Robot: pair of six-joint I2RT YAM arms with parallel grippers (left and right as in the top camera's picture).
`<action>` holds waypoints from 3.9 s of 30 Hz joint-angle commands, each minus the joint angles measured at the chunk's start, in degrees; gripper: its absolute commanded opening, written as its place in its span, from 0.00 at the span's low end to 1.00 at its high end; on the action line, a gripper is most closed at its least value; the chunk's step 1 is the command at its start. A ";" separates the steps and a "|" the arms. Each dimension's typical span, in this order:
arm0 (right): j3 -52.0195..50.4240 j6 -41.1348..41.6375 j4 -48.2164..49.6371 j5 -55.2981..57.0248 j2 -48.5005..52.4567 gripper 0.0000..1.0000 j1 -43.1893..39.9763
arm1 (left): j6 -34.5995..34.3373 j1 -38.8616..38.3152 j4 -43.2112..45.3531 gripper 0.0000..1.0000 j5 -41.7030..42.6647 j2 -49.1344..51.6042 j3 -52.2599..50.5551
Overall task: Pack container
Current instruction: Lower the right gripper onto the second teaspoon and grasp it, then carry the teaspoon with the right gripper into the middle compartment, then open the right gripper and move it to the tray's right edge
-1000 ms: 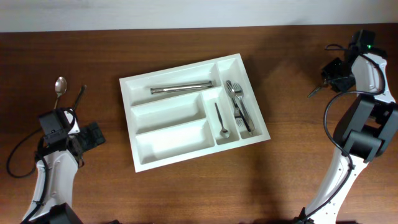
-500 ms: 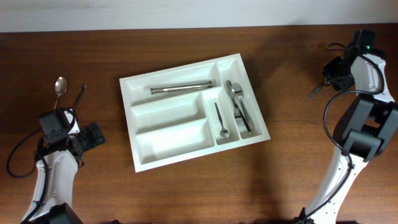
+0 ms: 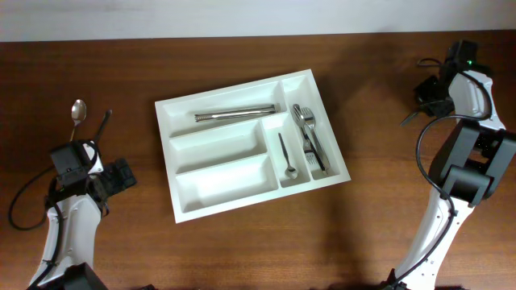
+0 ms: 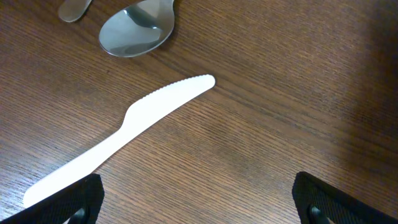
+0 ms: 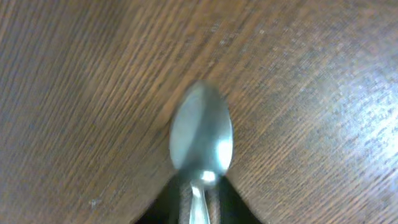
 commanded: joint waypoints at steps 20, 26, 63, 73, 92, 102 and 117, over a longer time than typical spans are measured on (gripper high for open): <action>1.92 -8.68 -2.69 2.60 -5.07 0.04 0.33 | 0.72 0.31 -0.07 0.99 -0.13 0.28 1.05; 1.92 -9.03 -3.74 3.02 -8.48 0.04 0.37 | 0.72 0.31 -0.09 0.99 -0.13 0.28 1.05; -12.41 -26.77 -12.83 -5.09 -27.52 0.04 39.71 | 0.72 0.31 -0.07 0.99 -0.13 0.28 1.05; -28.13 -26.77 -0.70 -5.64 -27.52 0.04 42.42 | 0.72 0.31 -0.09 0.99 -0.13 0.28 1.05; -33.03 -26.34 1.77 -7.78 -27.52 0.44 45.42 | 0.72 0.31 -0.09 0.99 -0.13 0.28 1.05; -27.65 -26.36 -0.22 -5.18 -28.57 0.42 43.34 | 0.72 0.31 -0.09 0.99 -0.13 0.28 1.05; -24.41 -40.13 -3.41 -6.78 -27.45 0.42 26.88 | 0.72 0.31 -0.09 0.99 -0.13 0.28 1.05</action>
